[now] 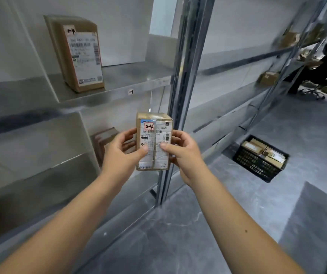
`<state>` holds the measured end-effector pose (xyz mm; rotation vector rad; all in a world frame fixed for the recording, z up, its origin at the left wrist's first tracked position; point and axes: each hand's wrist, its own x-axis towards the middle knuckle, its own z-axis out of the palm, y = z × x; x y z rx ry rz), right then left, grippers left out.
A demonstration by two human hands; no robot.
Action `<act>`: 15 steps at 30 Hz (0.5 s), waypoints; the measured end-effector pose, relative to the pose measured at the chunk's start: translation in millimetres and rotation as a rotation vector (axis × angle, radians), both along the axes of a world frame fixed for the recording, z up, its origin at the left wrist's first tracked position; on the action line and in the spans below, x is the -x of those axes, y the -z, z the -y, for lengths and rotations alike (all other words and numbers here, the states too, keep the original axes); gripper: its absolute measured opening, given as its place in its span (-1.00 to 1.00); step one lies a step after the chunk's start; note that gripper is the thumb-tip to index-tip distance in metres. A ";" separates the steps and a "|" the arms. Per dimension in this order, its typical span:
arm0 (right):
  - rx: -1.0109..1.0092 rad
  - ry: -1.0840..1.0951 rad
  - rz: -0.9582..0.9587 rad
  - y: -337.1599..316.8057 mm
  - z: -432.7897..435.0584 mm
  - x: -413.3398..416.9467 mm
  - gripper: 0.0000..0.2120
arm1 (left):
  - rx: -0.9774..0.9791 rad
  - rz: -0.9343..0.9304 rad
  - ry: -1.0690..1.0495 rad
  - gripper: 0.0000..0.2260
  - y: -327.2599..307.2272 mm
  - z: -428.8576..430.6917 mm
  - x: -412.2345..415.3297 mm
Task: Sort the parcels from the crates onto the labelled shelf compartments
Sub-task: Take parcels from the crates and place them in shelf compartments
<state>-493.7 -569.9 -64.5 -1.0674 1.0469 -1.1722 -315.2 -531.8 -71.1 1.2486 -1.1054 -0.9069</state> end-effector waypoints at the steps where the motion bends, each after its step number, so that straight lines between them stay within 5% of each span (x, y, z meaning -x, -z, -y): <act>1: -0.012 -0.009 -0.001 5.9 11.9 4.4 -0.63 | -0.008 0.006 -0.008 -0.47 6.2 9.0 4.8; 10: -0.043 -0.202 -0.053 72.2 133.9 47.9 -0.60 | -0.128 0.026 -0.217 -0.46 55.8 91.7 62.6; 15: 0.021 -0.362 -0.248 98.8 194.9 64.5 -0.48 | -0.217 -0.028 -0.398 -0.51 84.3 137.4 98.6</act>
